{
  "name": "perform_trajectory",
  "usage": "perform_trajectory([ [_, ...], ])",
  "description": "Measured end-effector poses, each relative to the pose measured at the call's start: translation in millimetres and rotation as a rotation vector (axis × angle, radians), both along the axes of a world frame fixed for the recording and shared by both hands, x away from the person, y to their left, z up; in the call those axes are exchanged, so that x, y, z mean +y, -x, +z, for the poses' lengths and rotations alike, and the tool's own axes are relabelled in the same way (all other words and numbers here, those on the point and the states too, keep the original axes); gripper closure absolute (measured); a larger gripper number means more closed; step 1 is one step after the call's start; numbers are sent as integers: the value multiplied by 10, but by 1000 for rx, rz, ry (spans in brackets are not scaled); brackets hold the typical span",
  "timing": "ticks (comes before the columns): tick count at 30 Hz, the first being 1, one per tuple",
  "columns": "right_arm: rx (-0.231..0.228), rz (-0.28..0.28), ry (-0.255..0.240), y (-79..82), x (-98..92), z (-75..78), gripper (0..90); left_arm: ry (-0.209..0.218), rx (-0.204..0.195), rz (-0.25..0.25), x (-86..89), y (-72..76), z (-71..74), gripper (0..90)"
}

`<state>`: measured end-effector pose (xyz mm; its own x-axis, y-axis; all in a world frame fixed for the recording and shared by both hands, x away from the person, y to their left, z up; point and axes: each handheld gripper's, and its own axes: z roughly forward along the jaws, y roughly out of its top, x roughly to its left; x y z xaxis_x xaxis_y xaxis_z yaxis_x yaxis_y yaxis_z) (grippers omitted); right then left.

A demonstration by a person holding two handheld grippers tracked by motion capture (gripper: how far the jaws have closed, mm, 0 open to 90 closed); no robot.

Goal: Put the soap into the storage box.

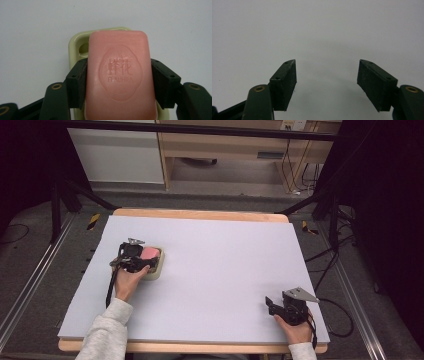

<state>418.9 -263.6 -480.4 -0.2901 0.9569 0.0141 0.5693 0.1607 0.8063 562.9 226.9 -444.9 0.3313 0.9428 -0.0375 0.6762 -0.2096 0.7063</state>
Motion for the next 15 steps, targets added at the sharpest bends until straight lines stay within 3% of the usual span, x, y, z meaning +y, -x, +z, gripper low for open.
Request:
perform_trajectory([
  [15,0,1,0,1,0,0,318,-11,15,5,-13,-16,-55,372],
])
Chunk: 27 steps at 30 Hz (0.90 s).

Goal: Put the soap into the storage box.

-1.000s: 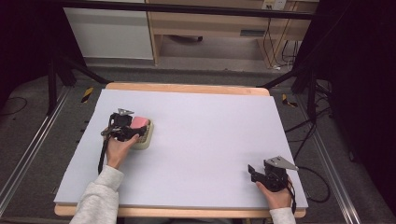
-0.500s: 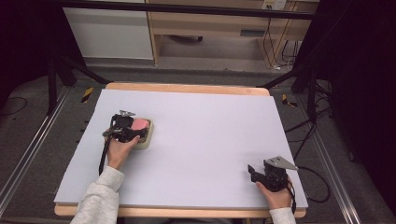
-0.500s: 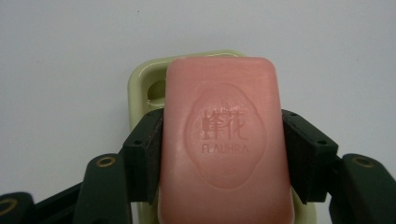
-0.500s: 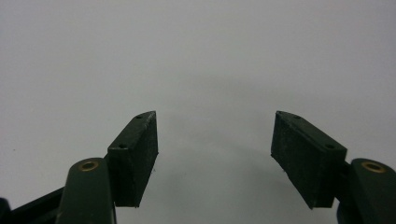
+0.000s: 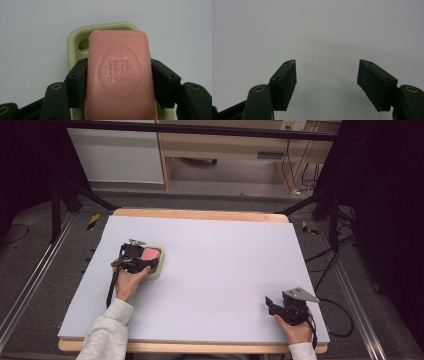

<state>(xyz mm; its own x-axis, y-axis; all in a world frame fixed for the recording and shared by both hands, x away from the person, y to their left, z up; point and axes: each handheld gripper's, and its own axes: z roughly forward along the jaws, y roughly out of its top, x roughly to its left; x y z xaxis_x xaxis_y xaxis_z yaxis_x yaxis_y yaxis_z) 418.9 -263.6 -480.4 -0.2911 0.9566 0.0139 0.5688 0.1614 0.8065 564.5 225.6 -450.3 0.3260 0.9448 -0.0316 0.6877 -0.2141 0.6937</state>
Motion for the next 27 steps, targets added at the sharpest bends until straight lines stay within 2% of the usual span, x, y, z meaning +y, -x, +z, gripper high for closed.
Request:
perform_trajectory([
  [8,0,0,0,0,0,0,317,-1,10,2,-3,-12,-23,372],
  [19,0,0,1,1,1,1,316,-9,5,0,-11,-10,-37,371],
  [25,-1,2,3,2,0,0,315,15,3,-4,11,-8,-24,356],
  [27,-1,2,1,2,1,1,315,26,-14,-10,15,1,-2,310],
])
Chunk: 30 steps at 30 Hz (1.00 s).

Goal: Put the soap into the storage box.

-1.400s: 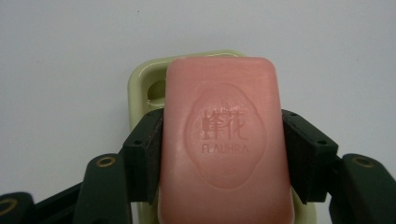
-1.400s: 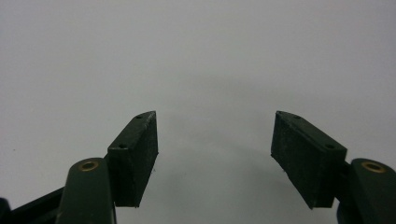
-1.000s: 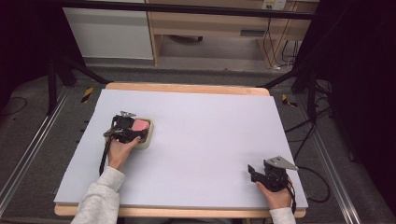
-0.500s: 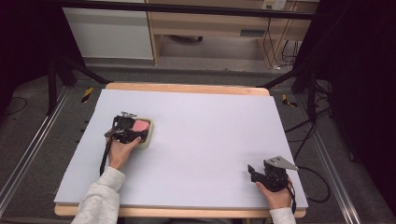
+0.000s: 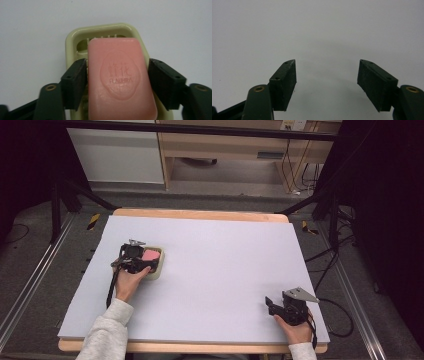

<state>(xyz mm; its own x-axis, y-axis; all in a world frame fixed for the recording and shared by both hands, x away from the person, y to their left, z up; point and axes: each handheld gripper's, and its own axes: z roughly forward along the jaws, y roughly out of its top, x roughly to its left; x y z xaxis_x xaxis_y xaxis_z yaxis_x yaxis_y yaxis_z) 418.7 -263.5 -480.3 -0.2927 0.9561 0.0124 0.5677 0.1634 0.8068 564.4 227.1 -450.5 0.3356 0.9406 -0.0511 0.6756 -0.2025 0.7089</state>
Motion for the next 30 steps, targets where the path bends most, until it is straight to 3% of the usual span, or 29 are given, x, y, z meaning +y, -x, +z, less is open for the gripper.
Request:
perform_trajectory([
  [7,0,-3,-2,1,-2,1,315,-7,-18,-14,-3,38,60,286],
  [13,1,-5,-10,3,-4,4,314,12,-50,-27,33,127,164,278],
  [21,3,-12,-15,6,-9,2,302,39,-95,-56,66,322,252,274],
  [25,6,-16,-14,4,-14,-4,290,41,-121,-68,105,428,254,273],
  [30,1,-20,-6,5,-21,-7,279,74,-155,-64,201,570,236,268],
])
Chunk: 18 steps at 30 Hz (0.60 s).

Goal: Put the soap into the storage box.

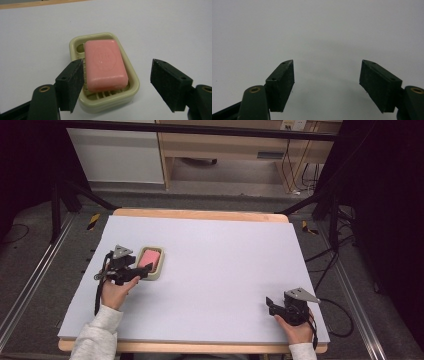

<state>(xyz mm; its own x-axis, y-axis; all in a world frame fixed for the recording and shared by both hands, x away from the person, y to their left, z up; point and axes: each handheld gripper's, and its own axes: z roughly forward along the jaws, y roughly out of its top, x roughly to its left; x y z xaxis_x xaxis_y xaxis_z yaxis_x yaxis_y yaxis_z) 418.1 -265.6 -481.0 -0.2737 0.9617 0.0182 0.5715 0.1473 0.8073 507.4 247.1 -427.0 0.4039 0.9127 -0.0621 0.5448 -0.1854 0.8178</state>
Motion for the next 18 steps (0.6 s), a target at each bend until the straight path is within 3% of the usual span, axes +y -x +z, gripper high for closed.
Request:
perform_trajectory([
  [13,-5,-8,2,16,-17,-1,248,6,-15,34,288,350,-181,248],
  [18,-3,-17,-4,21,-31,-6,229,-4,16,41,378,477,-298,239],
])
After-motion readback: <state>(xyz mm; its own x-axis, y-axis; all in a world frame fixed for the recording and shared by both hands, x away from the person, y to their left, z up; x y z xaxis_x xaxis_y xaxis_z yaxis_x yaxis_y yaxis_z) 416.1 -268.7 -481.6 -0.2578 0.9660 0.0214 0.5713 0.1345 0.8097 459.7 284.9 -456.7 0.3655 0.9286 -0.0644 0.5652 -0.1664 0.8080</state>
